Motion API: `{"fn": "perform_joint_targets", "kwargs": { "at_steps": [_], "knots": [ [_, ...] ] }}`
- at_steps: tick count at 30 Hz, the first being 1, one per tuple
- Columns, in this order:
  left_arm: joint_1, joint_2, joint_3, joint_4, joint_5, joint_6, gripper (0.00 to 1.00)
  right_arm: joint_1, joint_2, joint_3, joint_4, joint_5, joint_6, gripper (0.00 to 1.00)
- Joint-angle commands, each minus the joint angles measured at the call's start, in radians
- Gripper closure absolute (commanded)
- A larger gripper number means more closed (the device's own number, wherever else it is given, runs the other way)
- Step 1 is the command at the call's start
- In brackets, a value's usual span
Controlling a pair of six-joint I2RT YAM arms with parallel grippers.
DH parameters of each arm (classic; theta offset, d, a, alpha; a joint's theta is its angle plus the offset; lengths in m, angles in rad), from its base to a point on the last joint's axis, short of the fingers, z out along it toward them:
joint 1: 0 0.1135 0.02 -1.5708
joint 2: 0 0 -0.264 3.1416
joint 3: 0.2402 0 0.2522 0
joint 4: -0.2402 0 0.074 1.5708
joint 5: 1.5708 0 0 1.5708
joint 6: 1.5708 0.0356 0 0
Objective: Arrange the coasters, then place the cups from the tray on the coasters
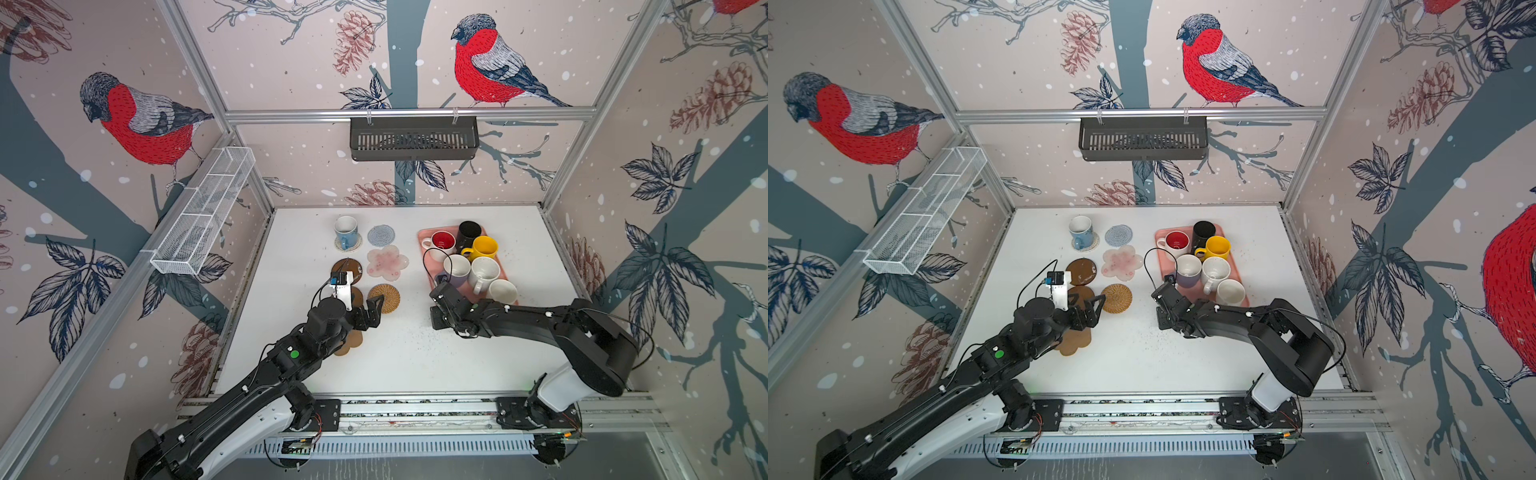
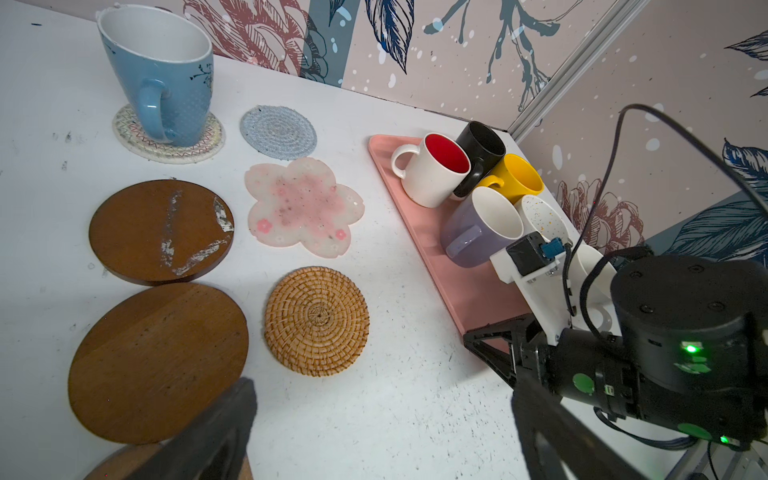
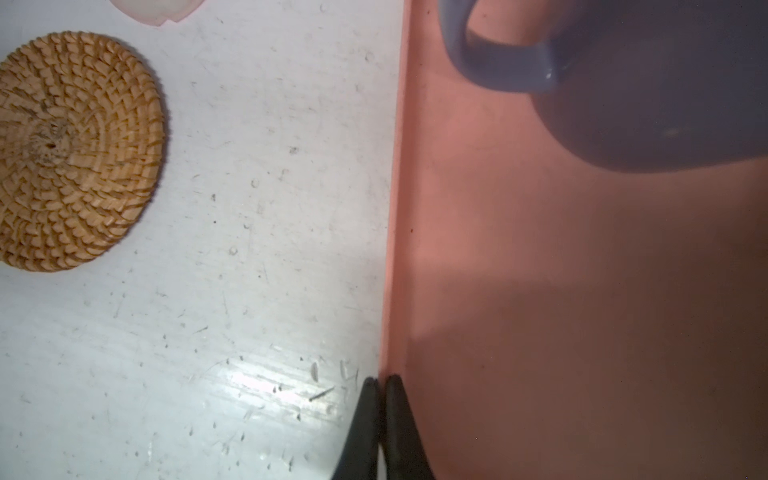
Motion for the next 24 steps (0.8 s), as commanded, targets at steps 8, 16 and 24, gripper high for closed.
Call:
{"fn": "perform_joint_targets", "kwargs": {
  "at_steps": [8, 16, 24],
  "knots": [
    [0.0, -0.018, 0.012, -0.031, -0.016, 0.0, 0.04, 0.008, 0.093, 0.068, 0.013, -0.112, 0.03, 0.99],
    [0.0, 0.018, 0.029, -0.025, 0.007, 0.017, 0.05, 0.003, 0.099, 0.097, 0.006, -0.112, 0.007, 0.92],
    [0.001, 0.069, 0.086, -0.049, 0.014, 0.033, 0.07, -0.003, 0.046, 0.114, -0.03, -0.093, -0.032, 0.56]
  ]
}}
